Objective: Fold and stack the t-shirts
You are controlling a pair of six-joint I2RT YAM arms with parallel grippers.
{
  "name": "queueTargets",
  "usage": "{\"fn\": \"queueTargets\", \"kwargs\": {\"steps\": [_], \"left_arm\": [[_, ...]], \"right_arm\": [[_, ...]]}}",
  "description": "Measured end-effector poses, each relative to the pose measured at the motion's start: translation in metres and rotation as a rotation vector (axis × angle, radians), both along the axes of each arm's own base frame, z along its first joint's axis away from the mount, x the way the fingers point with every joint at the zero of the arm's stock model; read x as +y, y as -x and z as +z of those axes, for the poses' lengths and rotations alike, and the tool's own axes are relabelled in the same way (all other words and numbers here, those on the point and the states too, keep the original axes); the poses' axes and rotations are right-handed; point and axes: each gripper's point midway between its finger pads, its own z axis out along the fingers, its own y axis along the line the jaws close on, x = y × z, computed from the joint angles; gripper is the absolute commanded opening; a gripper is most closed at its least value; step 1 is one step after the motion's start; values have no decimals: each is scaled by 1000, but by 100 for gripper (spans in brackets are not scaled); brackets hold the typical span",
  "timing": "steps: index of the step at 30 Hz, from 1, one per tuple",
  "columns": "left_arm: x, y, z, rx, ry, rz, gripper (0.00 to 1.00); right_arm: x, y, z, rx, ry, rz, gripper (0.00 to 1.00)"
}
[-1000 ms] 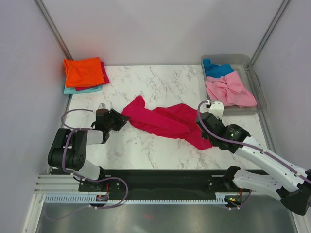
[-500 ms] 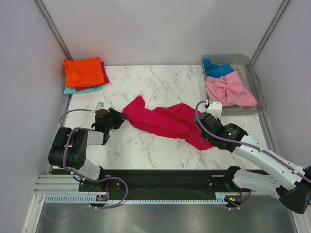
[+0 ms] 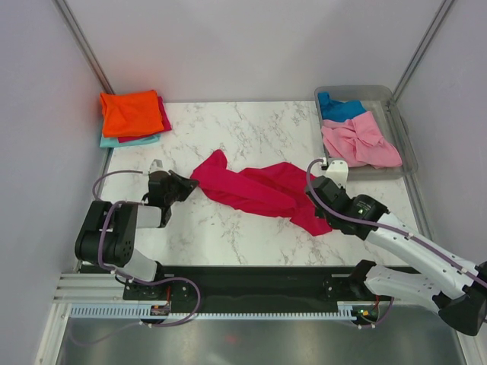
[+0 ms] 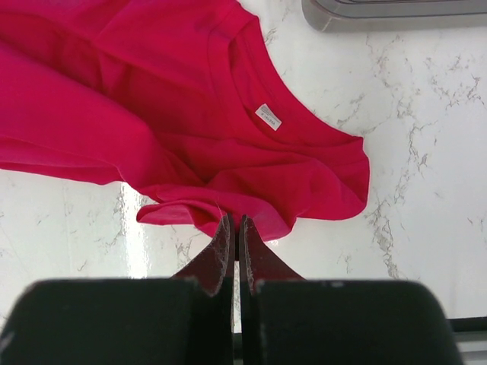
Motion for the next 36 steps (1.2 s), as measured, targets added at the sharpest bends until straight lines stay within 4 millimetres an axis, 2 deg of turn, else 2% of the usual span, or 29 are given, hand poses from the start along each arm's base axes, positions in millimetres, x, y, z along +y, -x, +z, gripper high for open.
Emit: {"fn": "queueTargets", "kwargs": {"steps": [3,5,6,8,11,13,15,19,23,28,33,36], "left_arm": [[0,5,9,-6,-4,-7,2],[2,11,29,-32,-19,-11,2],[3,14,46,-64,-30,-13,2],[7,19,89,-153,-64,-11,2],[17,32,177,-331,-126,6,2],[24,49,243,-463,-170,24,2],[32,71,297,-566,-215,48,2],[48,121,365,-683,-287,102,2],[61,166,404,-751,-329,147,2],[70,223,447,-879,-365,176,2],[78,278,490,-1025,-405,215,2],[86,300,513,-1088,-448,257,2]], "right_arm": [[-1,1,1,-4,-3,0,0],[-3,2,4,-2,2,-1,0],[-3,2,9,-7,1,0,0],[-4,1,24,-27,-10,-2,0],[-5,-2,69,-109,-72,-11,0],[-7,-3,105,-183,-123,-3,0],[-12,0,133,-252,-166,14,0],[-29,18,186,-386,-241,70,0],[-42,43,247,-535,-346,167,0],[-48,75,314,-702,-457,317,0],[-42,100,358,-802,-511,467,0],[-41,102,381,-885,-521,494,0]]}}
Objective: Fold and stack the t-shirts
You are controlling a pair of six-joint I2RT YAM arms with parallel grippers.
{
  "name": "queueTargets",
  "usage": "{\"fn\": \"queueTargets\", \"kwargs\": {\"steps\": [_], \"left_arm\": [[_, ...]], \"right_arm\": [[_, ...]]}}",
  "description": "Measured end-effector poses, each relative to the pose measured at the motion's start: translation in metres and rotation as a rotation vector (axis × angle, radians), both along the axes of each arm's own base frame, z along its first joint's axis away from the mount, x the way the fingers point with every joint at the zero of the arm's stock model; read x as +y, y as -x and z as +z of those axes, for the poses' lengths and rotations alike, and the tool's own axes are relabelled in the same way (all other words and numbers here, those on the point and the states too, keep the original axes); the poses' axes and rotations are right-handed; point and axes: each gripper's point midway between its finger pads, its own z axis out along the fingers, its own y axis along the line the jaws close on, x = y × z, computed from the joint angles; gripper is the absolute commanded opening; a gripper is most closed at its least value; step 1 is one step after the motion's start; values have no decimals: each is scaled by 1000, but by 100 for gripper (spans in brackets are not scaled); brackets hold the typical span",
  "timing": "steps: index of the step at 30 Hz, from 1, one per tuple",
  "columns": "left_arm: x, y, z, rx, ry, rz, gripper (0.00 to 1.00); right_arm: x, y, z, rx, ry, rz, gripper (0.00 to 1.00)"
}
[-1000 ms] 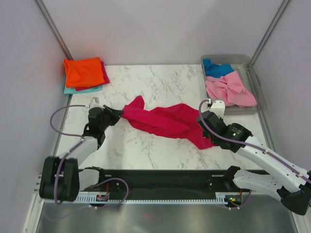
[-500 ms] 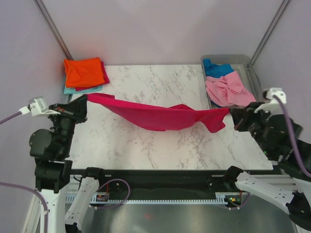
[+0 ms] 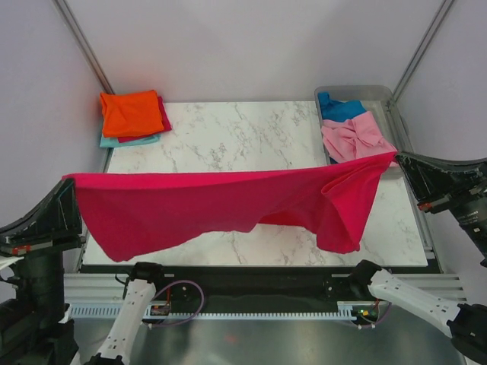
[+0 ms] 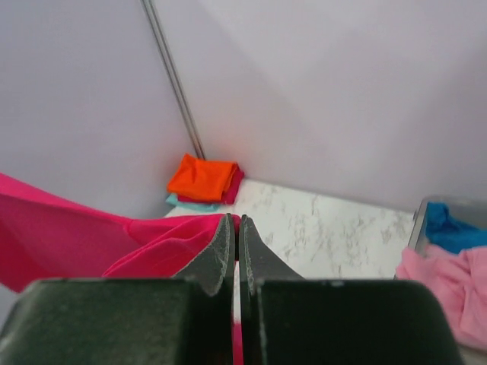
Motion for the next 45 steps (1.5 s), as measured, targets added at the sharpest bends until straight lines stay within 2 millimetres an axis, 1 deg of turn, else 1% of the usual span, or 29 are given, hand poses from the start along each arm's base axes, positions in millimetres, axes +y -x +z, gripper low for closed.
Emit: {"fn": "queueTargets", "kwargs": {"steps": [3,5,7,8,10,12,14,15,16,17,18,19,20,21,22,23,24,25,26,27,29,33,36,38,39,40,41,43,45], "left_arm": [[7,-1,14,-6,-23,39,2],[11,-19,21,36,-32,68,2],[12,-54,23,118,-42,98,2],[12,-73,22,157,-48,111,2],[11,-127,3,290,-72,147,2],[10,-187,-38,469,-112,183,2],[12,-246,-98,673,-162,224,2],[15,-274,-133,779,-186,242,2],[18,-291,-159,855,-201,254,4],[24,-316,-199,971,-217,269,9],[28,-337,-243,1099,-238,270,18],[41,-353,-283,1216,-239,286,47],[51,-366,-323,1337,-244,294,60],[61,-375,-363,1466,-236,298,68],[71,-382,-395,1569,-217,304,74],[78,-387,-424,1649,-193,301,75],[83,-385,-446,1713,-169,292,77],[86,-377,-461,1766,-154,280,77],[89,-367,-471,1809,-135,276,77],[90,-356,-472,1837,-117,269,76],[87,-345,-462,1813,-97,260,73],[60,-319,-417,1683,-100,194,73],[33,-302,-393,1581,-138,134,70],[11,-289,-395,1554,-173,76,67],[1,-280,-401,1557,-193,49,67],[-9,-270,-411,1573,-209,14,66],[-16,-260,-419,1589,-223,-11,66],[-32,-236,-436,1623,-252,-73,66],[-39,-217,-441,1621,-263,-111,66]], "right_arm": [[0,-10,23,-85,-5,-43,0],[7,-29,38,-116,20,-95,0],[21,-60,51,-123,52,-162,0],[32,-81,54,-120,75,-203,0],[64,-136,42,-88,157,-271,0],[101,-200,3,-21,263,-292,0],[128,-270,-56,72,354,-270,0],[135,-307,-92,137,390,-262,6],[141,-342,-135,210,424,-250,17],[142,-376,-182,300,453,-239,49],[144,-405,-226,387,467,-222,70],[143,-433,-269,473,490,-214,79],[145,-461,-300,519,484,-209,88],[143,-480,-326,564,487,-211,93],[142,-502,-348,596,480,-214,95],[139,-519,-364,610,465,-220,98],[132,-525,-381,645,456,-229,98],[126,-524,-389,673,453,-232,98],[120,-521,-395,704,446,-236,98],[115,-518,-391,706,429,-241,98],[107,-496,-383,729,410,-240,98],[109,-441,-330,681,349,-208,94],[126,-411,-299,608,331,-174,89],[144,-397,-297,587,352,-146,79],[156,-391,-303,586,375,-133,75],[168,-386,-313,595,403,-117,63],[179,-383,-327,609,437,-106,59],[196,-377,-359,654,502,-92,49],[207,-375,-400,717,579,-90,45]]}}
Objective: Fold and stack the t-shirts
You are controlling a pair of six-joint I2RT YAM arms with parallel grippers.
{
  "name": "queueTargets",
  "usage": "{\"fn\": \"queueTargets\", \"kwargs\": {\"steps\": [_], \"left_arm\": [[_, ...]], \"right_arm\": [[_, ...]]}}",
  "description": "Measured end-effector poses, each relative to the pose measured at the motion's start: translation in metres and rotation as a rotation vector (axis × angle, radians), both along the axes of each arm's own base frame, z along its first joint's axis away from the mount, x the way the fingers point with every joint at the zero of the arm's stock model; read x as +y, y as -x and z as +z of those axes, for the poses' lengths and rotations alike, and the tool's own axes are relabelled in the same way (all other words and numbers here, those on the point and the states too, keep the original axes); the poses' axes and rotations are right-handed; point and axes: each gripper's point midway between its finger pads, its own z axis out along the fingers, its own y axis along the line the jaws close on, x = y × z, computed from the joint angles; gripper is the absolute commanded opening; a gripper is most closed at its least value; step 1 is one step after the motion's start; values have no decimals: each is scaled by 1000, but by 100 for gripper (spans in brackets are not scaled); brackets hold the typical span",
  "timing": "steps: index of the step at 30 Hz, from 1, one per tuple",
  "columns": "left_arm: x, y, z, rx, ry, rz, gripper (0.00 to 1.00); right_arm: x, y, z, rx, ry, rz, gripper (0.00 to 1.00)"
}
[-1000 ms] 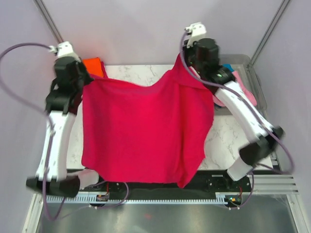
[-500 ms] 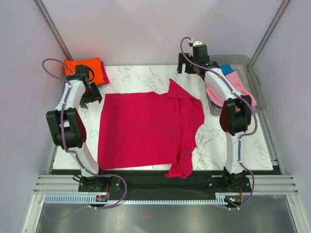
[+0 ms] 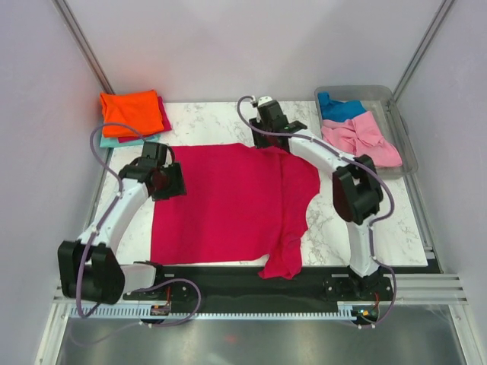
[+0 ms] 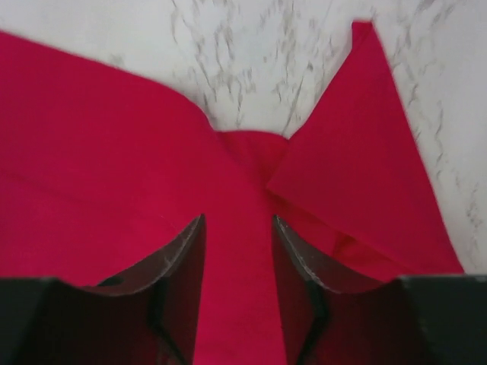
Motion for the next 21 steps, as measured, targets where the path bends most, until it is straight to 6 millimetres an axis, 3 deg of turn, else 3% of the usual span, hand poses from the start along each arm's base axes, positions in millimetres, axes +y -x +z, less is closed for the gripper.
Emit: {"fn": "queueTargets", "kwargs": {"steps": [2,4,7,12,17,21], "left_arm": [[-4,14,2,-49,13,-21,68],[-4,21,4,-69,16,-27,67],[-6,16,3,-76,19,-28,65],[-9,14,-5,-49,29,-37,65],[-10,14,-3,-57,33,-39,65],[-10,14,-3,-57,37,-41,65]], "right_arm": [[-1,0,-43,71,77,-10,42],[-9,0,-72,124,140,-27,41],[-17,-6,-96,160,221,-50,40],[-19,-26,-94,120,285,-81,41],[-20,-34,-78,73,310,-95,48],[-23,-37,-77,58,341,-102,52]]}}
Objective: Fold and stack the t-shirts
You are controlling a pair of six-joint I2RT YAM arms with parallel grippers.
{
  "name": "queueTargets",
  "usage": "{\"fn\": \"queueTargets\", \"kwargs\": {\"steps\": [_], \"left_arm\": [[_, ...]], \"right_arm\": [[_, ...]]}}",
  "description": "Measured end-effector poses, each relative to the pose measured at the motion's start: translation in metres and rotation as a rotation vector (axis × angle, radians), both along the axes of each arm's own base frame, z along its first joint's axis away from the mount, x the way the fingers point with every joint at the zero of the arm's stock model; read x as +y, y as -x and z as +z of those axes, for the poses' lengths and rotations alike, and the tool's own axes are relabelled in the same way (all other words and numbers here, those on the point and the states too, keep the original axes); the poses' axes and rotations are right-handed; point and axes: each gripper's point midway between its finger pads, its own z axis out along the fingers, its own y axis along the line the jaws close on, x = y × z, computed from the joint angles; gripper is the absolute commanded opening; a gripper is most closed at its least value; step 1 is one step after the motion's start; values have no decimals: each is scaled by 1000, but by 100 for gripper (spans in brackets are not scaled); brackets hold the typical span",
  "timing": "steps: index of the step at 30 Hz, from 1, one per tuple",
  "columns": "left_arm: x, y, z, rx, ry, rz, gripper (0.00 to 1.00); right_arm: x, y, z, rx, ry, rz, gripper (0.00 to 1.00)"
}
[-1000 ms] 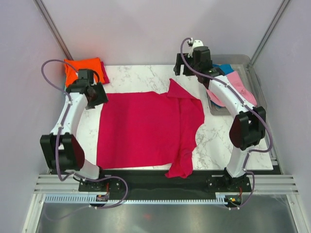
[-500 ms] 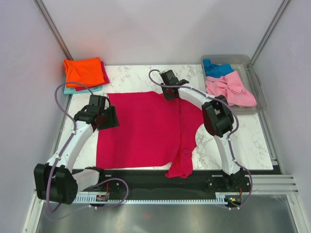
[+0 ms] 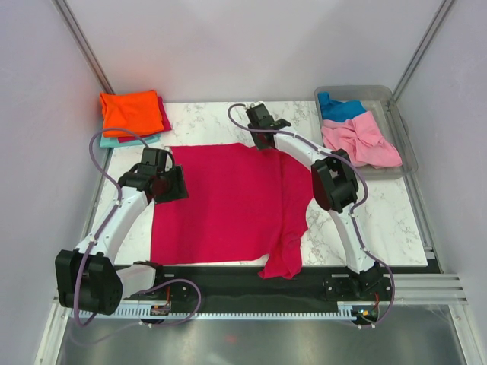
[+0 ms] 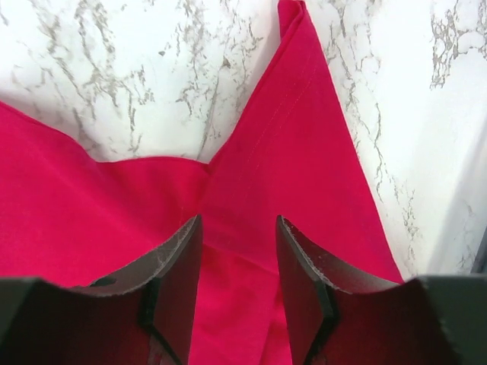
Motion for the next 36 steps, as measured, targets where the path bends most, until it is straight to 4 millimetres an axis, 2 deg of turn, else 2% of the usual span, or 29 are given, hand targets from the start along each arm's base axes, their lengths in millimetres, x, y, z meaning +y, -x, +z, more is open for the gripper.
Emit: {"fn": "queueTargets", "kwargs": {"steps": [15,20,27,29,32,33,36], "left_arm": [[-3,0,1,-1,15,-9,64],[-3,-2,2,-11,17,-9,64],[-4,-3,2,-13,17,-10,64],[-4,-3,2,-14,18,-10,64],[-4,-3,2,-15,18,-10,64],[-4,-3,2,-15,18,-10,64],[-4,-3,2,-15,18,-10,63]], "right_arm": [[1,13,-30,57,36,28,56],[2,15,-33,62,36,32,56],[1,13,-33,52,37,30,73],[2,12,-32,47,34,31,72],[3,12,-33,46,30,33,67],[4,12,-33,44,29,34,61],[5,14,-34,45,32,37,36]]}}
